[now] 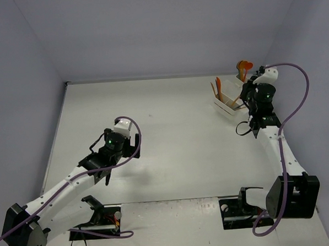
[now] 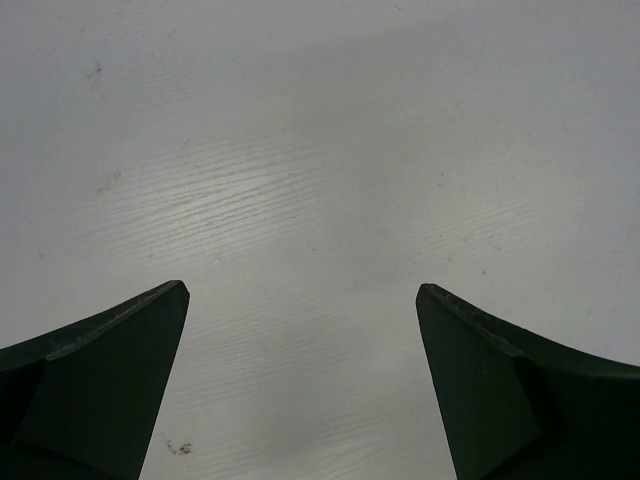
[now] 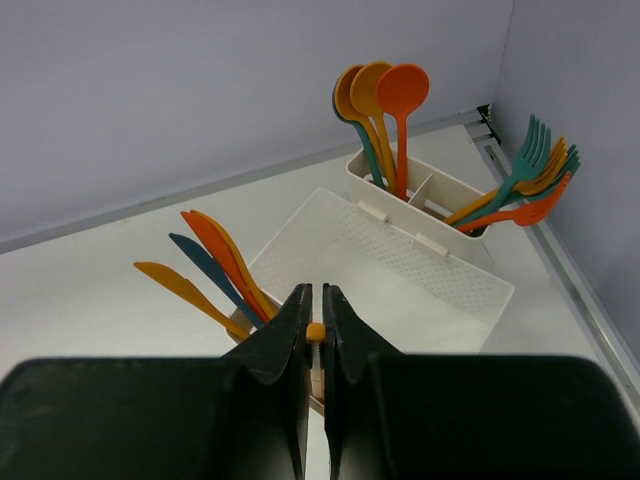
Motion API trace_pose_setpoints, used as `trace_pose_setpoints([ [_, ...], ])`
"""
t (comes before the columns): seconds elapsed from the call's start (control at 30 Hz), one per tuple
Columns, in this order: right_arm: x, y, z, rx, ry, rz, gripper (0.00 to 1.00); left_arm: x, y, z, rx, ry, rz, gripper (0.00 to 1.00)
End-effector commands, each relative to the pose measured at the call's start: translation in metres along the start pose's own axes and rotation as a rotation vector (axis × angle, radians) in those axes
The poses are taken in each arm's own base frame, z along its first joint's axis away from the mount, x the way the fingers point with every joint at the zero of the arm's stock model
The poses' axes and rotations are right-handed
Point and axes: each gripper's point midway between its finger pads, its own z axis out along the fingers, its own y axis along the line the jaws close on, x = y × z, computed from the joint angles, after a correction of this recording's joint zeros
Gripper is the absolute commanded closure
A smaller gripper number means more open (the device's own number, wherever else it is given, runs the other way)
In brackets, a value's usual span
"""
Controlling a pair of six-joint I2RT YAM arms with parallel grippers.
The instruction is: Sort the eating utensils into containers
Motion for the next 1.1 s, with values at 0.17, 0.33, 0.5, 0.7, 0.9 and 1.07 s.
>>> trace_pose_setpoints([
  [0.17, -0.010, 0.002, 0.020, -0.010, -0.102, 0.040, 0.98, -0.036, -0.006, -0.005, 0.019, -0.090, -0.048, 0.03],
  [0.33, 0.000, 0.000, 0.019, -0.006, -0.085, 0.043, 0.89, -0.038, -0.002, -0.008, 0.000, -0.103, -0.063, 0.03],
  [0.5, 0.000, 0.006, 0.012, -0.043, -0.082, 0.042, 0.62, -0.045, 0.005, -0.016, -0.017, -0.141, -0.076, 0.03],
  [0.7, -0.023, 0.007, -0.006, -0.040, -0.111, 0.020, 0.24, -0.059, 0.013, -0.030, -0.042, -0.184, -0.094, 0.03],
  [0.9, -0.067, 0.008, -0.043, -0.033, -0.173, -0.028, 0.00, -0.089, 0.023, -0.054, -0.072, -0.254, -0.111, 0.03],
  [1.07, -0.111, 0.002, -0.098, 0.005, -0.284, -0.061, 0.00, -0.123, 0.034, -0.077, -0.116, -0.312, -0.089, 0.03],
])
